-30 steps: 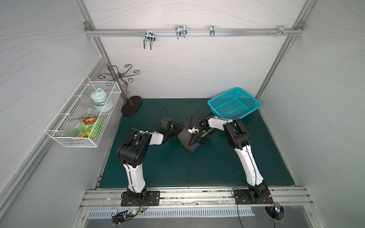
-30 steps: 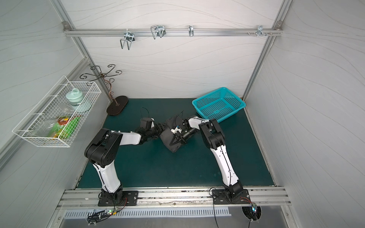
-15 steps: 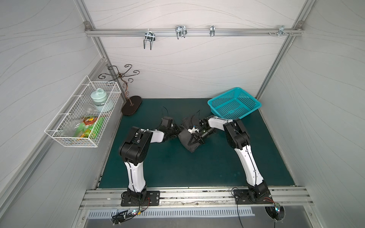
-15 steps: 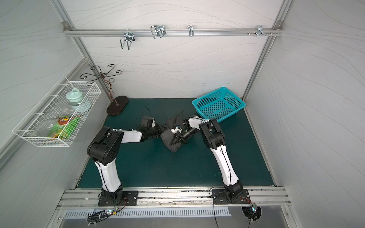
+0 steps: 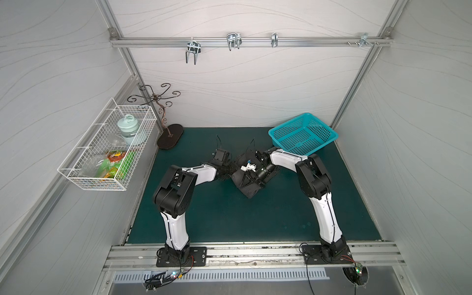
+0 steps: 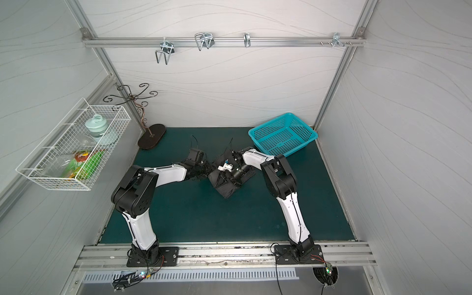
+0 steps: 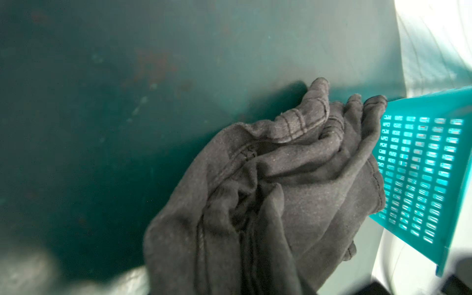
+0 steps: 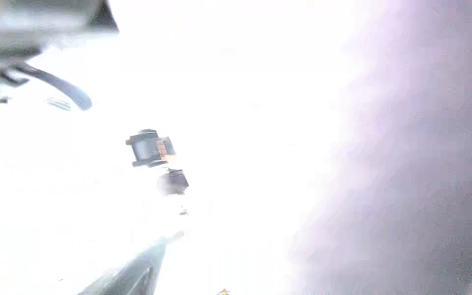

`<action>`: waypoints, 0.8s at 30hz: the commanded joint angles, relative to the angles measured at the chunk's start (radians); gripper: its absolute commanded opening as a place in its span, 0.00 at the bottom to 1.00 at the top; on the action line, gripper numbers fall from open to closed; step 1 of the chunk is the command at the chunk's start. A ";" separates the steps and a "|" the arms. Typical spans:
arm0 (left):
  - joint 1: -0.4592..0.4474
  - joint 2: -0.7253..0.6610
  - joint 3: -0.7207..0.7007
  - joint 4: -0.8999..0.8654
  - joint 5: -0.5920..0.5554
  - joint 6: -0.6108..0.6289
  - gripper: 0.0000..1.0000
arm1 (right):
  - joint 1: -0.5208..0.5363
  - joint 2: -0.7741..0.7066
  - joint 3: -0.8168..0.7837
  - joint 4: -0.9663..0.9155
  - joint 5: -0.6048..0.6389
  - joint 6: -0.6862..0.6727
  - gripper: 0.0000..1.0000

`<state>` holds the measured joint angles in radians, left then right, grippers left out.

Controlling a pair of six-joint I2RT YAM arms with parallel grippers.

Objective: Roll up the long pants
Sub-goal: Roll the long pant at the center of the board.

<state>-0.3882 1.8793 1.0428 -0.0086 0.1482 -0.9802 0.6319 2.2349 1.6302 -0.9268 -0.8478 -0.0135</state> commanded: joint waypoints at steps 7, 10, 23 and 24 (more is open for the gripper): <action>0.005 0.030 0.011 -0.362 -0.122 0.002 0.06 | 0.137 -0.199 -0.229 0.117 0.899 0.074 0.99; -0.001 0.029 0.029 -0.377 -0.128 0.002 0.06 | 0.141 -0.225 -0.231 0.108 0.979 0.091 0.99; -0.044 0.047 0.072 -0.424 -0.143 -0.009 0.06 | 0.257 -0.415 -0.253 0.110 1.371 0.043 0.99; -0.045 0.051 0.078 -0.427 -0.144 -0.011 0.06 | 0.282 -0.427 -0.260 0.120 1.392 0.032 0.99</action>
<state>-0.4271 1.8778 1.1339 -0.2047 0.0479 -1.0302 0.8669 1.8694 1.3777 -0.7952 0.3561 0.0456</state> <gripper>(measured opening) 0.372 0.990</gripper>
